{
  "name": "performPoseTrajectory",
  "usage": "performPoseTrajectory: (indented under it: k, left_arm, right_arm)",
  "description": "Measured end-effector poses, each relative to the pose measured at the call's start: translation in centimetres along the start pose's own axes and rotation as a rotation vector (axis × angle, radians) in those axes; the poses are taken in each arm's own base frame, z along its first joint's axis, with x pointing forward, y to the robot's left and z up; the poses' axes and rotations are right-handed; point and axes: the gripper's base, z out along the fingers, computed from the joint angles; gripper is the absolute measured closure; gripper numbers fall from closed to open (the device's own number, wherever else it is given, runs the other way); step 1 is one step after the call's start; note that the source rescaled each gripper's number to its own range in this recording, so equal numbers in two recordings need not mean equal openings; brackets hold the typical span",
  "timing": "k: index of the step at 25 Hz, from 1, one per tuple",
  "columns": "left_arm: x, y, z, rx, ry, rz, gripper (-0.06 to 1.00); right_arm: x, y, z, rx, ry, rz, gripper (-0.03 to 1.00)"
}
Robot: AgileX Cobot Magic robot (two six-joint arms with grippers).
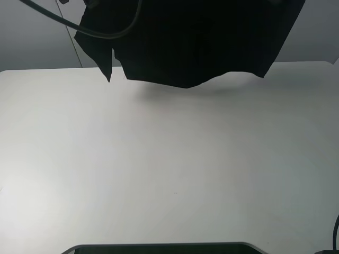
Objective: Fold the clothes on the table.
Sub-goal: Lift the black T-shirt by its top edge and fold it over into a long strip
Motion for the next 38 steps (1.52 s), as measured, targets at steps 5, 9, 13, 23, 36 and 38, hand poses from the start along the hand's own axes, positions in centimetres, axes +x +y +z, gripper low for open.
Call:
performPoseTrajectory:
  k: [5,9,13,23,36,38]
  left_arm:
    - [0.2,-1.7,-0.1,0.174,0.012,0.052,0.94]
    - [1.8,-4.1,0.3,0.329,0.097,0.130,0.94]
    - [4.4,-7.3,1.0,0.460,0.204,0.226,0.94]
    - [8.8,-12.2,1.3,0.655,0.357,0.249,0.94]
    - [8.1,-10.4,2.8,0.341,0.302,0.010,0.94]
    - [7.6,-10.0,3.1,0.296,0.256,-0.013,0.94]
  right_arm:
    - [1.5,2.7,0.8,-0.170,0.078,-0.128,0.97]
    - [4.1,7.2,1.8,-0.386,0.146,-0.201,0.97]
    - [6.5,10.9,1.8,-0.526,0.173,-0.268,0.97]
    - [8.7,16.1,0.0,-0.826,0.094,-0.295,0.97]
    - [7.7,14.4,1.7,-0.534,0.050,-0.059,0.97]
    - [7.6,14.0,1.9,-0.478,0.040,-0.059,0.97]
